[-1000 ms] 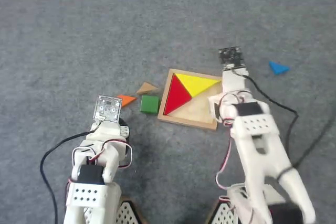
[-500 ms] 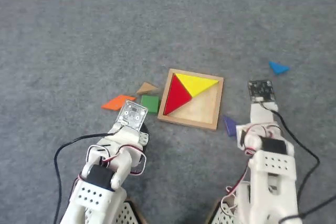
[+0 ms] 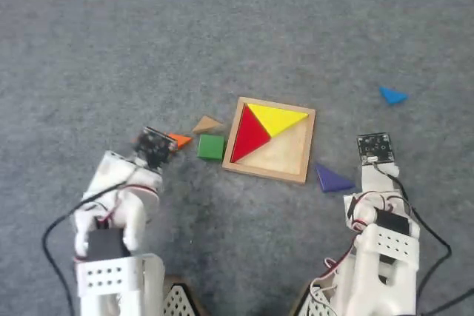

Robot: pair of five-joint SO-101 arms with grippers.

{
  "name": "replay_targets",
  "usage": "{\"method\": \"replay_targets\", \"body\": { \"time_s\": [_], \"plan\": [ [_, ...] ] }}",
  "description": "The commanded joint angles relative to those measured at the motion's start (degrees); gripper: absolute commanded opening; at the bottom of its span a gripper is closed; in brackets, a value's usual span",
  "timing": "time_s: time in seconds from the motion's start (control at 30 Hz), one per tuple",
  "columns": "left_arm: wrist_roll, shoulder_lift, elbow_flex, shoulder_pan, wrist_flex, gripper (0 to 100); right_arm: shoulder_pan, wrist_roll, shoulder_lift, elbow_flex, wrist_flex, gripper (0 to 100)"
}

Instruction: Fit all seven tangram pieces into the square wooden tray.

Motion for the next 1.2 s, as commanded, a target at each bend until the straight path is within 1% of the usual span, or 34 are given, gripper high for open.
{"method": "replay_targets", "body": {
  "time_s": [0.0, 0.1, 0.17, 0.23, 0.3, 0.37, 0.43, 0.53, 0.6, 0.73, 0.8, 0.93, 1.03, 1.17],
  "plan": [
    [-0.7, 13.54, -17.98, -0.97, 7.74, 7, -0.92, 1.32, -1.45, -0.44, -1.19, 2.2],
    [-0.7, 28.57, -27.47, 1.67, 14.33, 11, -1.27, 1.58, -2.86, -0.53, -1.27, 0.7],
    [-0.62, 38.86, -34.07, 2.64, 18.64, 13, -1.01, 1.67, -6.55, 0.0, -1.1, 0.8],
    [-0.62, 47.74, -39.96, 2.73, 20.13, 15, -1.19, 1.67, -11.38, 2.11, -0.66, 0.7],
    [-0.53, 54.95, -43.65, 2.9, 18.81, 15, -1.36, 1.67, -17.1, 4.66, 0.04, 0.7],
    [-0.79, 61.45, -45.05, 3.69, 15.82, 15, -1.36, 1.76, -22.9, 5.63, 4.09, 0.7],
    [-0.79, 67.34, -45.58, 4.66, 12.04, 15, -1.36, 1.76, -28.53, 6.24, 8.48, 0.7],
    [-0.88, 74.73, -45.85, 5.63, 6.15, 15, -1.36, 2.55, -36.53, 8.79, 12.09, 0.7],
    [-0.88, 78.42, -45.85, 6.86, 2.46, 15, -1.36, 3.52, -41.54, 10.2, 14.64, 0.8],
    [-0.62, 82.02, -45.85, 8.35, -1.85, 15, -1.36, 3.69, -49.45, 11.52, 19.91, 0.9],
    [-0.53, 82.37, -45.85, 8.18, -3.69, 15, -1.54, 3.78, -49.45, 11.52, 20.53, 0.9],
    [-0.53, 82.9, -47.16, 6.15, -5.71, 15, -4.18, 3.78, -48.84, 11.43, 20.62, 0.9],
    [-0.53, 82.9, -48.13, 4.4, -5.89, 15, -4.26, 3.78, -48.84, 11.43, 20.62, 0.9],
    [-0.88, 82.99, -47.87, 4.31, -5.89, 15, -4.26, 3.78, -48.84, 11.43, 20.62, 0.9]
  ]
}}
